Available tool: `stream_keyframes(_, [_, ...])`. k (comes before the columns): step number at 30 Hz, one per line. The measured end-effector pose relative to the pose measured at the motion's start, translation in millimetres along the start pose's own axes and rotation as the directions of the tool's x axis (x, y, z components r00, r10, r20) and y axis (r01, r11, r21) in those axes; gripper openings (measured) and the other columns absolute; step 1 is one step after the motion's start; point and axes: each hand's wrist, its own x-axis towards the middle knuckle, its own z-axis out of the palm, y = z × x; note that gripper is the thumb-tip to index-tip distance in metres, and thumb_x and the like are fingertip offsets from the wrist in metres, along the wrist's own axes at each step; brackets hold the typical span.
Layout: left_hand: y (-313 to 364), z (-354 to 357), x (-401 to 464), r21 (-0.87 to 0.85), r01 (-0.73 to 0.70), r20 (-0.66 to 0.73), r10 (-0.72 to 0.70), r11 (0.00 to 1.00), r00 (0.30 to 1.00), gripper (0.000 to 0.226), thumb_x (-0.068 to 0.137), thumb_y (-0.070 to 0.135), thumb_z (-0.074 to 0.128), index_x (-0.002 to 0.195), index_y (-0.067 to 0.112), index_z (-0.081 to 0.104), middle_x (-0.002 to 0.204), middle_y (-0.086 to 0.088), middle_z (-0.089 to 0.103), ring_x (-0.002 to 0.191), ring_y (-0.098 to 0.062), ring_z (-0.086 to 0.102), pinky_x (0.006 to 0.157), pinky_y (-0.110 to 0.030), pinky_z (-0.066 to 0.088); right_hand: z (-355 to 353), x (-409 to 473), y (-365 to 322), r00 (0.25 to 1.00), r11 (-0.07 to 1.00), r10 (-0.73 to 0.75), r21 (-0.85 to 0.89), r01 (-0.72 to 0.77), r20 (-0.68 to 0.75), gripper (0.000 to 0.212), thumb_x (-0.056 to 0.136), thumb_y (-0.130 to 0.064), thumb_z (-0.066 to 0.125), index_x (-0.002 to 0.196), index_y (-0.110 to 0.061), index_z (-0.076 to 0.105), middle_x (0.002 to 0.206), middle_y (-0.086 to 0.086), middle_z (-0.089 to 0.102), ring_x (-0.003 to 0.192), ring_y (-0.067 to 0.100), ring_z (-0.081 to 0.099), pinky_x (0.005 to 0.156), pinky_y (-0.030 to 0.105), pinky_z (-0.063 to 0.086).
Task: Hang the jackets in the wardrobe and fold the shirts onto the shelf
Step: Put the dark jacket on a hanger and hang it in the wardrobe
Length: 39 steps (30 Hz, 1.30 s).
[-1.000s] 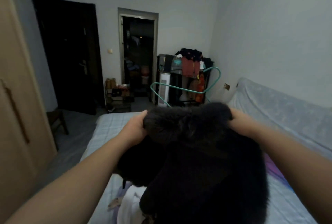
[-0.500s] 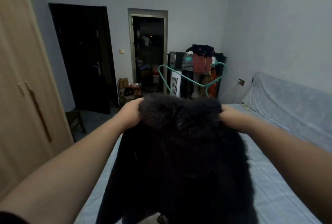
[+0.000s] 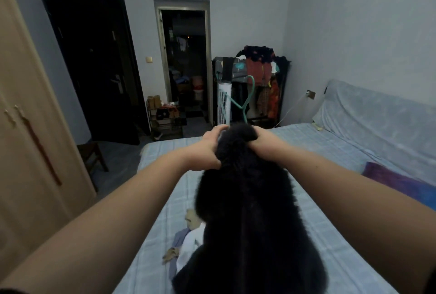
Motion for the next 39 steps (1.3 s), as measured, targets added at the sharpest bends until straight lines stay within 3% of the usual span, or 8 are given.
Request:
stream_keyframes(6, [2.4, 34.8, -0.7, -0.052, -0.023, -0.273, 0.008, 0.998, 0.962, 0.061, 0.084, 0.008, 0.059, 0.132, 0.031, 0.029, 0.126, -0.003, 0.036, 0.113, -0.023, 0.049, 0.095, -0.034, 0.044, 10.3, 33.0, 46.7, 0.948, 0.88, 0.3, 0.415, -0.232, -0.107, 0.033, 0.074, -0.02, 0.059, 0.104, -0.013, 0.07, 0.097, 0.011, 0.073, 0.094, 0.029, 0.069, 0.089, 0.053, 0.056])
stream_keyframes(9, [7.2, 34.0, -2.3, -0.139, 0.07, -0.207, -0.098, 0.988, 0.974, 0.032, 0.096, 0.03, 0.057, 0.121, 0.02, 0.041, 0.112, -0.008, 0.057, 0.096, -0.022, 0.06, 0.084, -0.039, 0.053, 11.4, 28.7, 43.1, 0.899, 0.775, 0.425, 0.558, -0.298, -0.11, 0.037, 0.079, -0.015, 0.056, 0.115, -0.01, 0.065, 0.105, 0.016, 0.069, 0.098, 0.033, 0.067, 0.092, 0.053, 0.055])
stream_keyframes(12, [14.0, 37.4, -5.8, 0.023, 0.16, 0.013, -0.161, 0.987, 0.987, 0.056, 0.087, 0.061, 0.059, 0.125, 0.021, 0.049, 0.114, 0.002, 0.061, 0.102, -0.019, 0.061, 0.086, -0.036, 0.052, 16.9, 24.2, 35.0, 0.867, 0.65, 0.495, 0.688, -0.324, -0.059, 0.036, 0.089, -0.01, 0.05, 0.123, -0.005, 0.059, 0.11, 0.02, 0.067, 0.099, 0.034, 0.066, 0.091, 0.049, 0.056])
stream_keyframes(16, [20.5, 50.7, 3.3, 0.221, 0.132, -0.129, -0.105, 0.966, 0.986, 0.069, 0.08, 0.036, 0.074, 0.136, 0.016, 0.04, 0.124, -0.004, 0.059, 0.11, -0.023, 0.059, 0.088, -0.033, 0.05, 24.3, 17.9, 22.7, 0.837, 0.478, 0.543, 0.797, -0.369, 0.063, 0.024, 0.096, -0.012, 0.045, 0.106, -0.001, 0.063, 0.095, 0.018, 0.068, 0.08, 0.03, 0.067, 0.066, 0.037, 0.06])
stream_keyframes(20, [26.5, 51.3, 5.9, 0.052, 0.032, -0.23, -0.019, 0.998, 0.973, 0.07, 0.084, 0.02, 0.074, 0.144, 0.018, 0.038, 0.134, -0.005, 0.056, 0.115, -0.013, 0.052, 0.086, -0.015, 0.035, 11.7, 9.3, 19.8, 0.861, 0.442, 0.456, 0.782, -0.439, 0.226, 0.028, 0.099, -0.02, 0.047, 0.103, -0.001, 0.068, 0.087, 0.013, 0.074, 0.072, 0.025, 0.072, 0.06, 0.033, 0.059])
stream_keyframes(26, [42.0, 62.2, 14.2, 0.126, 0.0, -0.301, 0.038, 0.992, 0.953, 0.032, 0.094, 0.008, 0.057, 0.126, 0.01, 0.06, 0.12, -0.005, 0.062, 0.115, -0.019, 0.056, 0.08, -0.009, 0.029, -23.7, 1.2, 39.8, 0.939, 0.652, 0.242, 0.675, -0.345, 0.246, 0.037, 0.09, -0.03, 0.066, 0.123, -0.012, 0.063, 0.116, 0.009, 0.071, 0.11, 0.027, 0.066, 0.1, 0.045, 0.05])
stream_keyframes(34, [50.7, 38.2, 34.2, 0.171, 0.13, -0.394, -0.053, 0.977, 0.918, 0.023, 0.094, 0.015, 0.061, 0.113, 0.005, 0.068, 0.115, -0.016, 0.068, 0.109, -0.03, 0.061, 0.082, -0.025, 0.04, -34.1, -48.9, 129.8, 0.945, 0.828, 0.245, 0.459, -0.321, 0.218, 0.031, 0.101, -0.036, 0.05, 0.129, -0.023, 0.055, 0.133, 0.008, 0.06, 0.113, 0.019, 0.058, 0.083, 0.03, 0.047])
stream_keyframes(39, [49.8, 21.8, 38.4, 0.118, 0.171, -0.415, -0.108, 0.978, 0.903, 0.02, 0.091, 0.022, 0.067, 0.109, 0.013, 0.069, 0.1, -0.004, 0.067, 0.098, -0.021, 0.061, 0.082, -0.029, 0.042, 2.7, -81.5, 189.8, 0.899, 0.996, 0.031, 0.062, -0.064, 0.437, 0.095, 0.077, -0.04, 0.081, 0.153, -0.032, 0.025, 0.152, -0.009, 0.038, 0.138, 0.008, 0.037, 0.112, 0.024, 0.035])
